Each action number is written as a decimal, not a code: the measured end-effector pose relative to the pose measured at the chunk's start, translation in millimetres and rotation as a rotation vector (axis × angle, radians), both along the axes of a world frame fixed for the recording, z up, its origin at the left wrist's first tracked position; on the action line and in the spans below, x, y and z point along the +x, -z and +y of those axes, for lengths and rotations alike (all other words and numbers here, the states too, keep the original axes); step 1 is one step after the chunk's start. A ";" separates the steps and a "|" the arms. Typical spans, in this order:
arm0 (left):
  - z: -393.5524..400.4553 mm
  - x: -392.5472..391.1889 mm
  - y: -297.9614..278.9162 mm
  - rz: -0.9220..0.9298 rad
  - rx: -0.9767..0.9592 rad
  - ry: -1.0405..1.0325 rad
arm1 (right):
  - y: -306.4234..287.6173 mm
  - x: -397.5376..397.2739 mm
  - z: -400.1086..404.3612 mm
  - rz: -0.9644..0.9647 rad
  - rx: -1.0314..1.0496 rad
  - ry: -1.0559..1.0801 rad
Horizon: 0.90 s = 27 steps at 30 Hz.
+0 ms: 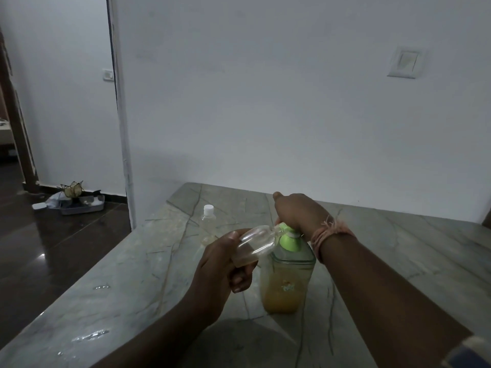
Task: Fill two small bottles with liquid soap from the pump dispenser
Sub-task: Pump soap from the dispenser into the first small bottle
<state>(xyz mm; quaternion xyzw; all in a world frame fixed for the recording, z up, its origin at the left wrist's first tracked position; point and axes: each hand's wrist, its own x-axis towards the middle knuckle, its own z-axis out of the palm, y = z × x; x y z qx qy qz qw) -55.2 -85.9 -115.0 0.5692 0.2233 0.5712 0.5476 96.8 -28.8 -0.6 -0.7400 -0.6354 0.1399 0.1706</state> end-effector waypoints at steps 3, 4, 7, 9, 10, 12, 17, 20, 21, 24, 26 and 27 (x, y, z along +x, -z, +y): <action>0.3 -1.6 0.5 0.021 0.021 0.001 | -0.6 0.1 -2.7 -0.031 -0.003 -0.020; 0.5 -2.2 0.7 0.025 0.025 -0.005 | -2.8 -0.9 -5.3 -0.052 -0.006 -0.033; -0.2 -3.7 -1.2 0.017 0.032 -0.024 | -9.0 -4.8 -8.5 -0.082 -0.032 -0.054; 0.9 -4.3 -1.7 0.009 0.035 -0.024 | -12.2 -5.3 -7.9 -0.111 -0.023 -0.055; 2.0 -4.5 -1.3 0.011 0.039 -0.028 | -11.7 -4.4 -6.7 -0.113 -0.015 -0.060; 4.0 -4.6 -0.5 0.024 0.055 -0.049 | -6.2 0.1 -1.3 -0.085 0.002 -0.063; 1.9 -3.7 0.3 0.055 0.075 -0.104 | -6.1 -1.9 -8.7 -0.041 -0.058 -0.038; -1.4 -2.3 -1.4 0.066 0.087 -0.114 | -11.8 -3.6 -8.4 -0.010 -0.059 -0.034; -1.9 -2.0 -1.8 0.068 0.089 -0.114 | -12.7 -3.6 -8.0 -0.014 -0.039 -0.036; -0.8 -1.5 -1.8 0.077 0.088 -0.127 | -6.5 2.3 -1.7 -0.029 0.029 -0.044; 0.1 -1.7 -2.0 0.083 0.098 -0.135 | -0.3 2.9 1.4 -0.050 0.030 -0.039; -0.2 -2.0 -1.3 0.085 0.103 -0.142 | 0.6 2.1 0.8 -0.068 0.015 -0.047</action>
